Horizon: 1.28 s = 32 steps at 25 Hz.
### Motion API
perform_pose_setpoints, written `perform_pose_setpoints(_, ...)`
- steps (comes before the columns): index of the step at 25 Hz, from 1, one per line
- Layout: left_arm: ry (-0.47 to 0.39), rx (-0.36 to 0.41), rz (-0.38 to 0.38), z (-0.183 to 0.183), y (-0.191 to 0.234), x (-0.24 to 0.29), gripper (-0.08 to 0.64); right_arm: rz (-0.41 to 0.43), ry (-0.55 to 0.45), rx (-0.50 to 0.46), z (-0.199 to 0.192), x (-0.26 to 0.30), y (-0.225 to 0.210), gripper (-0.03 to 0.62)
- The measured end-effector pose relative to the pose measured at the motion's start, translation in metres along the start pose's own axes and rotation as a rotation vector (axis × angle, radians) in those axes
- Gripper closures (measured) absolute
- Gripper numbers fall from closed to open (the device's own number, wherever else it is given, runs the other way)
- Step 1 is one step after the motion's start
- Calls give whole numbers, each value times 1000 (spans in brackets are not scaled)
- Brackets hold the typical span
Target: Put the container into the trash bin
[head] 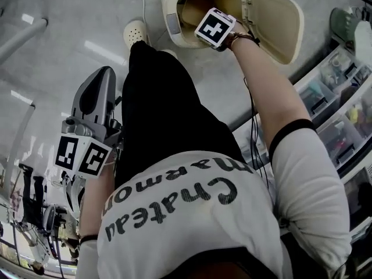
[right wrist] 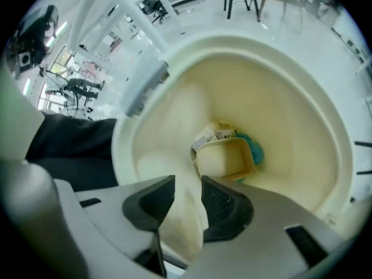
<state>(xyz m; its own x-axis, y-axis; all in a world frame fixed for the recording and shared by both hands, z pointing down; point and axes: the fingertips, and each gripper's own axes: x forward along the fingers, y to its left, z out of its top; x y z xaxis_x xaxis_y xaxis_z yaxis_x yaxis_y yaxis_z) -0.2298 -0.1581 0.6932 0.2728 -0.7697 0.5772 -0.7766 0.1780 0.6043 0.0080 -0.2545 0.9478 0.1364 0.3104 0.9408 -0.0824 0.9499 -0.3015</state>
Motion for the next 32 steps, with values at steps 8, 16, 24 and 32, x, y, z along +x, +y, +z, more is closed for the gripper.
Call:
perform_pose_setpoints(8, -124, 71, -19, 50, -71, -57, 537, 46, -330, 383, -1, -101, 46, 454)
perform_pose_setpoints(16, -245, 195, -63, 109, -149, -96, 537, 73, -669, 595, -4, -228, 82, 482)
perform_pose_setpoints(24, -367, 276, -140, 177, -218, -119, 537, 143, -1047, 654, 10, -375, 101, 494)
perform_pose_setpoints(32, -472, 373, -202, 218, -274, -164, 537, 86, -1318, 657, -14, -506, 109, 514)
